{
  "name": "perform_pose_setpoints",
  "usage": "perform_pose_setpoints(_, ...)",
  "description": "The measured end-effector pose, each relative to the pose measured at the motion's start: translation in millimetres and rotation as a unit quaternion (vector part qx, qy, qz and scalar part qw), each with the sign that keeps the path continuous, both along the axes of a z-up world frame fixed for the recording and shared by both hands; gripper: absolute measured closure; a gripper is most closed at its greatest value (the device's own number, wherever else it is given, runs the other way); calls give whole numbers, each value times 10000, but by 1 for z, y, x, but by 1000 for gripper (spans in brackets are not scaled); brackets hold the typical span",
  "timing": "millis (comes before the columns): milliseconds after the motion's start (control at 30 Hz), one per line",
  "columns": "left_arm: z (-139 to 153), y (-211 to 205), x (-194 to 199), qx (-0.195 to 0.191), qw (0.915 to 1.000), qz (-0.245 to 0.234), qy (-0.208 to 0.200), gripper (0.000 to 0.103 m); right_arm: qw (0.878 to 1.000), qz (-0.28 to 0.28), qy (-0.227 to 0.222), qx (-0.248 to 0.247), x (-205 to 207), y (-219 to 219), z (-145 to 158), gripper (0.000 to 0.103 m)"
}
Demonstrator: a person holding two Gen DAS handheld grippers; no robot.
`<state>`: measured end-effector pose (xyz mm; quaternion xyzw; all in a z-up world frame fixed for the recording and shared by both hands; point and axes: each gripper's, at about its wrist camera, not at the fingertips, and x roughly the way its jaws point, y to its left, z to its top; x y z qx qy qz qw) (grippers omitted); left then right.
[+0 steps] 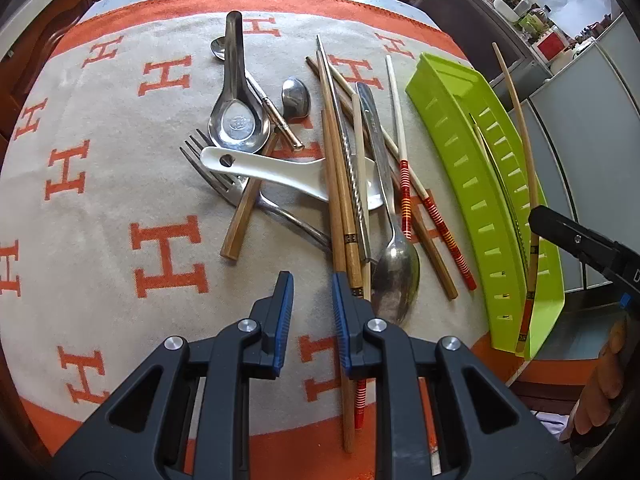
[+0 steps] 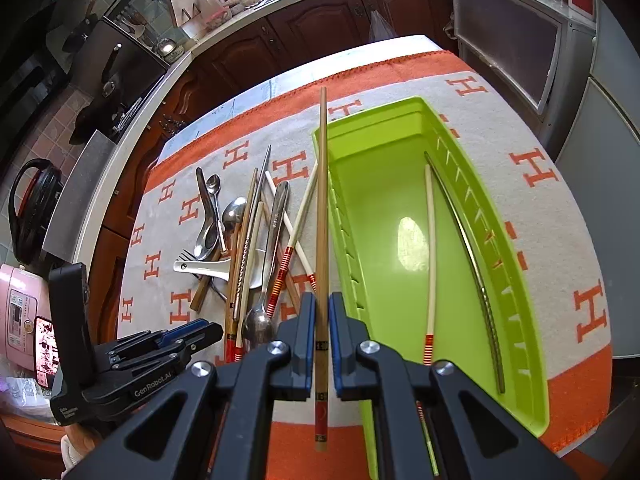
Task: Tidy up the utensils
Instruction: 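Grasp a plain wooden chopstick with the right gripper while the left gripper grasps a brown chopstick, then carry both chopsticks over the green tray and release them inside with both grippers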
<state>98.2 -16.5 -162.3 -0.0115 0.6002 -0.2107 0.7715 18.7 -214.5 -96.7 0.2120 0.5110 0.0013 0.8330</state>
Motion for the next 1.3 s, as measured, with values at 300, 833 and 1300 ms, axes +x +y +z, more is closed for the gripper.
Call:
perform_pose_setpoints(300,0,-8,-7,171,9998,-124,-68,86,9999,-151,-64,-39,-6,-13,1,97)
perform_pose_setpoints(833,-6,-22,-6,590,9980,209,-46,98,9889,-296,442,-1384,-11,-34,-24,96)
perform_pose_setpoints(1300,61,-22,-24,103,9987,354,-355,98,9938,-311,256,-1041,-20,-44,-19,83)
